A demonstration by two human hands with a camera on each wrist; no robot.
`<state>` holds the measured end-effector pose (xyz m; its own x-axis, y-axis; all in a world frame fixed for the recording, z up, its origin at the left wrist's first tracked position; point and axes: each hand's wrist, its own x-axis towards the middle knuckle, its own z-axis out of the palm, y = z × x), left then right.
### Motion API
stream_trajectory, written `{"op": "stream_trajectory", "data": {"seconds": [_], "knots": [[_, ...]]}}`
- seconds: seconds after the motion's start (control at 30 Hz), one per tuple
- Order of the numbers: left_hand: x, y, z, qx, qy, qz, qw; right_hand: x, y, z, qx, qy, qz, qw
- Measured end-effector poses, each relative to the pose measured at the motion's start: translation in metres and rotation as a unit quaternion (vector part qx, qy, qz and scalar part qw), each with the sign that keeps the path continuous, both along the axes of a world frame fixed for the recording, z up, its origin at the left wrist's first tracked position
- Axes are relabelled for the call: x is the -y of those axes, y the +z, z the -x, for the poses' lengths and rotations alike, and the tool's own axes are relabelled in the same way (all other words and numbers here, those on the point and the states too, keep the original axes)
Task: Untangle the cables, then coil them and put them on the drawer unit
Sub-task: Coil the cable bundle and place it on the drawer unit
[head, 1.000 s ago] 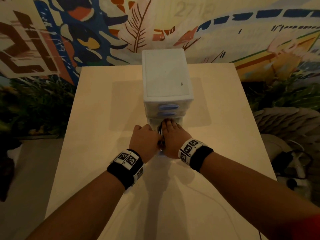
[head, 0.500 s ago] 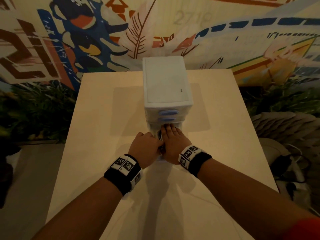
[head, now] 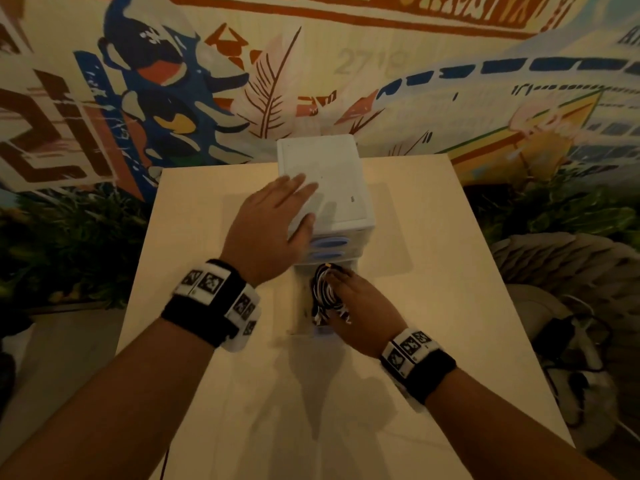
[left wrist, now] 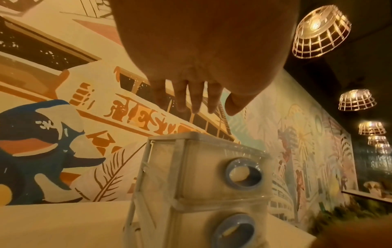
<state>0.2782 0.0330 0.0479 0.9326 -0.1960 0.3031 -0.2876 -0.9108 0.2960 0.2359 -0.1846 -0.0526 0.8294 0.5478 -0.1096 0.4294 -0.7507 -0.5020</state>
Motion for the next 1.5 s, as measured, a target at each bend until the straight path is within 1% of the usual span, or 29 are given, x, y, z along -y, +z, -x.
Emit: {"op": "stream_trajectory", "data": {"seconds": [0.07,0.13,0.2,0.23,0.27,0.3,0.33,0.37,0.4,0.43,0.5,0.6,0.63,0.67,0.73,0.8,0.93,0.97,1.0,1.1,1.13,1.4,1.47,1.5], "knots": [[0.001,-0.006,-0.014,-0.107,0.019,-0.023,0.994,0.013,0.008,0.016,0.025,-0.066,-0.071,0.995],[0.003,-0.014,-0.023,-0.166,0.038,0.015,0.985,0.024,0.006,0.034,0.001,-0.108,-0.088,0.99],[0.006,-0.021,-0.028,-0.2,0.076,0.106,0.971,0.032,-0.004,0.05,-0.079,-0.146,-0.072,0.984],[0.008,-0.022,-0.029,-0.207,0.102,0.17,0.958,0.034,-0.01,0.056,-0.145,-0.179,-0.079,0.97],[0.01,-0.023,-0.029,-0.211,0.131,0.234,0.94,0.034,-0.014,0.061,-0.234,-0.223,-0.114,0.939],[0.012,-0.023,-0.03,-0.218,0.158,0.283,0.921,0.031,-0.019,0.065,-0.332,-0.272,-0.167,0.887],[0.015,-0.023,-0.029,-0.229,0.173,0.308,0.907,0.027,-0.022,0.067,-0.423,-0.317,-0.223,0.819],[0.016,-0.023,-0.029,-0.239,0.178,0.314,0.902,0.021,-0.026,0.068,-0.489,-0.351,-0.272,0.751],[0.017,-0.023,-0.029,-0.244,0.175,0.315,0.9,0.015,-0.029,0.067,-0.531,-0.374,-0.31,0.695],[0.017,-0.023,-0.029,-0.246,0.173,0.317,0.899,0.009,-0.031,0.065,-0.554,-0.39,-0.342,0.651],[0.017,-0.025,-0.03,-0.248,0.171,0.324,0.897,-0.003,-0.032,0.063,-0.569,-0.418,-0.405,0.581],[0.014,-0.029,-0.033,-0.243,0.165,0.329,0.897,-0.015,-0.033,0.065,-0.562,-0.462,-0.499,0.47],[0.013,-0.031,-0.034,-0.243,0.163,0.332,0.897,-0.017,-0.034,0.067,-0.554,-0.469,-0.529,0.44],[0.012,-0.032,-0.035,-0.242,0.161,0.334,0.897,-0.018,-0.035,0.068,-0.541,-0.473,-0.558,0.414],[0.012,-0.033,-0.035,-0.24,0.165,0.334,0.896,-0.02,-0.038,0.067,-0.502,-0.489,-0.606,0.377],[0.014,-0.034,-0.034,-0.237,0.17,0.34,0.894,-0.023,-0.041,0.063,-0.464,-0.506,-0.639,0.347],[0.016,-0.034,-0.033,-0.231,0.169,0.351,0.891,-0.034,-0.039,0.056,-0.447,-0.513,-0.659,0.319],[0.016,-0.033,-0.032,-0.231,0.171,0.355,0.89,-0.038,-0.039,0.052,-0.447,-0.519,-0.655,0.319],[0.016,-0.033,-0.032,-0.231,0.172,0.358,0.888,-0.042,-0.037,0.047,-0.445,-0.52,-0.653,0.323],[0.016,-0.034,-0.032,-0.226,0.169,0.361,0.889,-0.056,-0.035,0.028,-0.427,-0.526,-0.646,0.353],[0.016,-0.036,-0.032,-0.225,0.166,0.363,0.889,-0.061,-0.035,0.021,-0.422,-0.524,-0.647,0.358],[0.015,-0.041,-0.032,-0.217,0.157,0.375,0.887,-0.08,-0.032,-0.017,-0.397,-0.511,-0.67,0.365],[0.014,-0.041,-0.031,-0.219,0.159,0.375,0.886,-0.082,-0.034,-0.03,-0.393,-0.527,-0.66,0.364],[0.015,-0.04,-0.031,-0.221,0.161,0.378,0.884,-0.082,-0.034,-0.036,-0.401,-0.528,-0.651,0.37]]}}
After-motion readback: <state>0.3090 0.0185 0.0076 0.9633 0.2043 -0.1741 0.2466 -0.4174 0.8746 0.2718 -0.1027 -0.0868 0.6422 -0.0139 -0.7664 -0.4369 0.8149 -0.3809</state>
